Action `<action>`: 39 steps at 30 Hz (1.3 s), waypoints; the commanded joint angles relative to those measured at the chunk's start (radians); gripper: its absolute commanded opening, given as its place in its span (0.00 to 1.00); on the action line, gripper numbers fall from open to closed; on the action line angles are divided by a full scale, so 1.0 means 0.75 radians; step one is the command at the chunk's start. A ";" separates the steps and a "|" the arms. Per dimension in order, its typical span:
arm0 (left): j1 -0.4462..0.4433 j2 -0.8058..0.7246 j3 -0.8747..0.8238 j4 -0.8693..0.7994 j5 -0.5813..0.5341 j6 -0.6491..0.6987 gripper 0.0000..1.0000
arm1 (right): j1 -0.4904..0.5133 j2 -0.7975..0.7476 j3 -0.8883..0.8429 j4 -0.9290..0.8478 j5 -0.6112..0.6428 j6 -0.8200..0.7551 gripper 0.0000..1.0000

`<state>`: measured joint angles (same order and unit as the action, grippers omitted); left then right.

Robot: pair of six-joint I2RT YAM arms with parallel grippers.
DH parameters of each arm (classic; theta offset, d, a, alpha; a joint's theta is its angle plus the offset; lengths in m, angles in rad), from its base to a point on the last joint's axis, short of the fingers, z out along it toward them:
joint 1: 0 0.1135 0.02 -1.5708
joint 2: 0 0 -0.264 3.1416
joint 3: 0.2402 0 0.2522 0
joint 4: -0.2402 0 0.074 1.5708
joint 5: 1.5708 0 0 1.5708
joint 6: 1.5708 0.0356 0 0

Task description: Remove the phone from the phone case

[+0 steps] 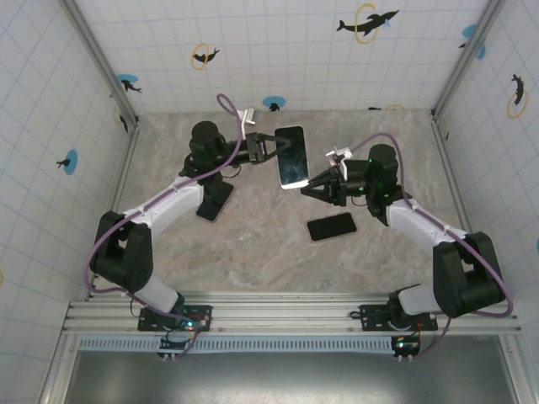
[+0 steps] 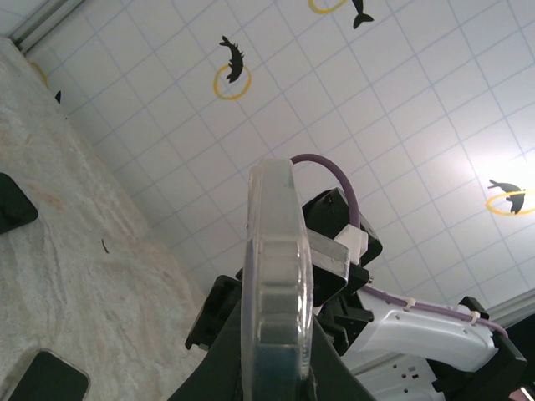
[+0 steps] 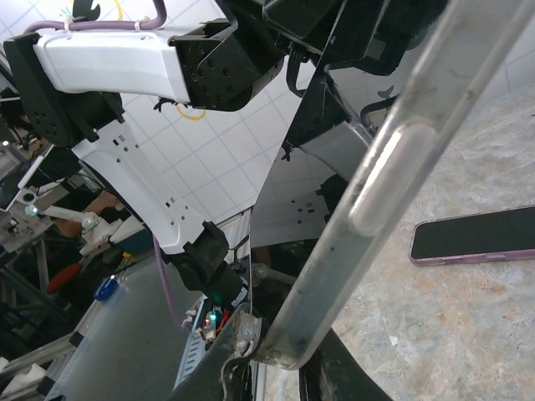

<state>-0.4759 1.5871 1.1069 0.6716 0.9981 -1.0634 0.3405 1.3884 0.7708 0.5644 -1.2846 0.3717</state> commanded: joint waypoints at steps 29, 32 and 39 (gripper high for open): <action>-0.110 -0.022 0.166 0.083 0.191 -0.212 0.00 | 0.015 0.018 0.319 -0.640 0.540 -0.677 0.03; -0.115 -0.024 0.174 0.077 0.191 -0.215 0.00 | 0.028 0.011 0.356 -0.749 0.632 -0.759 0.03; -0.128 -0.017 0.187 0.074 0.200 -0.226 0.00 | 0.039 -0.023 0.338 -0.660 0.699 -0.698 0.03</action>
<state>-0.4828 1.6115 1.2026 0.7208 0.9985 -1.1244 0.3714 1.3582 0.9947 -0.0006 -1.0000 -0.1383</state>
